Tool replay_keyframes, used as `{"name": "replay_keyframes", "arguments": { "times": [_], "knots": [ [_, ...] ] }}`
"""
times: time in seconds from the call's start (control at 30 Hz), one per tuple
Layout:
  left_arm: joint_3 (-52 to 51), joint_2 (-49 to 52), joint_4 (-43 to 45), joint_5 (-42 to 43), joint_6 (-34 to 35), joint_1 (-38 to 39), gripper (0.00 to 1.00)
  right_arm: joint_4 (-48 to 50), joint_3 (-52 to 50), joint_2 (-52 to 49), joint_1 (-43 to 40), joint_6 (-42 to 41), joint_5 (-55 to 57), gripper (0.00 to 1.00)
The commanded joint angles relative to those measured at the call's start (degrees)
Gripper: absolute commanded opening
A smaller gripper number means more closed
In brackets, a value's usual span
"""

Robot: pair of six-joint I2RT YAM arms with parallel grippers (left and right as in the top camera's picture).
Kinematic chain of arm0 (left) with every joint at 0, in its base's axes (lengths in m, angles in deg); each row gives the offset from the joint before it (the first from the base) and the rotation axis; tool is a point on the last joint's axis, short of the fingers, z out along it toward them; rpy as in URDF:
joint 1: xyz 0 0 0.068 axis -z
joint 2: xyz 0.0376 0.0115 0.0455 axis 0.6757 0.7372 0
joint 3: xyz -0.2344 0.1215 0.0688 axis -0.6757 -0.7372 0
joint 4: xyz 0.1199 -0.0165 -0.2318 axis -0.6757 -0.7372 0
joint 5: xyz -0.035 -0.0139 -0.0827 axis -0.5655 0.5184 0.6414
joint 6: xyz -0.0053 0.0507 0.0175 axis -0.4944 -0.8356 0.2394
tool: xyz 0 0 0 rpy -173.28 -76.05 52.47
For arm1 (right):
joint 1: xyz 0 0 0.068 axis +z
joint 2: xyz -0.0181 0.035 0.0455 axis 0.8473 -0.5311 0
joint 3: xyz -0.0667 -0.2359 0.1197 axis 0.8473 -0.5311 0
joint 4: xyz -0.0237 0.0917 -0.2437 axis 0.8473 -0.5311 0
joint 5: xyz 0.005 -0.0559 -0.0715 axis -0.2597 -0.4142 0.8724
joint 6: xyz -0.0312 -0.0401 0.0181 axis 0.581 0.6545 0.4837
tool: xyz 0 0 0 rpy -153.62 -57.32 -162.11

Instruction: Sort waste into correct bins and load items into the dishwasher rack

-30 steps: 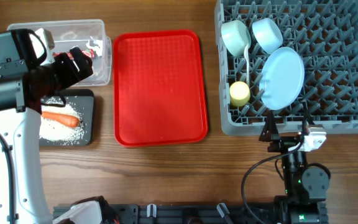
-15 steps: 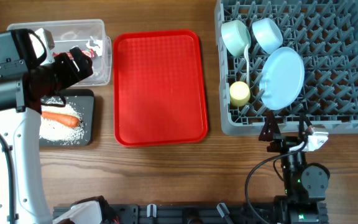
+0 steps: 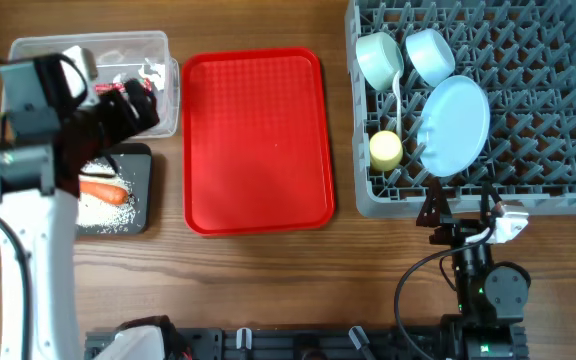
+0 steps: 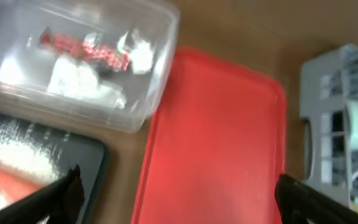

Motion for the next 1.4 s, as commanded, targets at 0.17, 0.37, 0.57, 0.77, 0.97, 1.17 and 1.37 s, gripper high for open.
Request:
{"name": "replay_keyframes", "arguments": {
  "times": [0.17,0.37,0.57,0.77,0.97,1.17,1.37],
  "knots": [
    [-51.8,-32.4,56.6,3.2,-0.5,3.6,1.0,0.1,-0.2,0.7,-0.3,-0.5,-0.9,1.0],
    [-71.6,-49.6,68.0,2.4,-0.5,3.6,1.0,0.1,-0.2,0.7,-0.3,-0.4,-0.9,1.0],
    [-74.7,-60.3,62.9,-0.5,-0.6,3.3,1.0,0.1,-0.2,0.7,-0.3,-0.5,-0.9,1.0],
    [-76.7,-69.3,60.0,-0.7,-0.6,1.9,1.0,0.1,-0.2,0.7,-0.3,-0.5,-0.9,1.0],
    [-77.7,-74.5,54.4,-0.6,-0.5,2.0,1.0,0.1,-0.2,0.7,-0.3,-0.5,-0.9,1.0],
    [-77.7,-74.5,49.3,2.8,-0.3,2.0,1.0,0.1,-0.2,0.7,-0.3,-0.5,-0.9,1.0],
    [-77.7,-74.5,49.3,2.8,-0.3,2.0,1.0,0.1,-0.2,0.7,-0.3,-0.5,-0.9,1.0]
  ]
}}
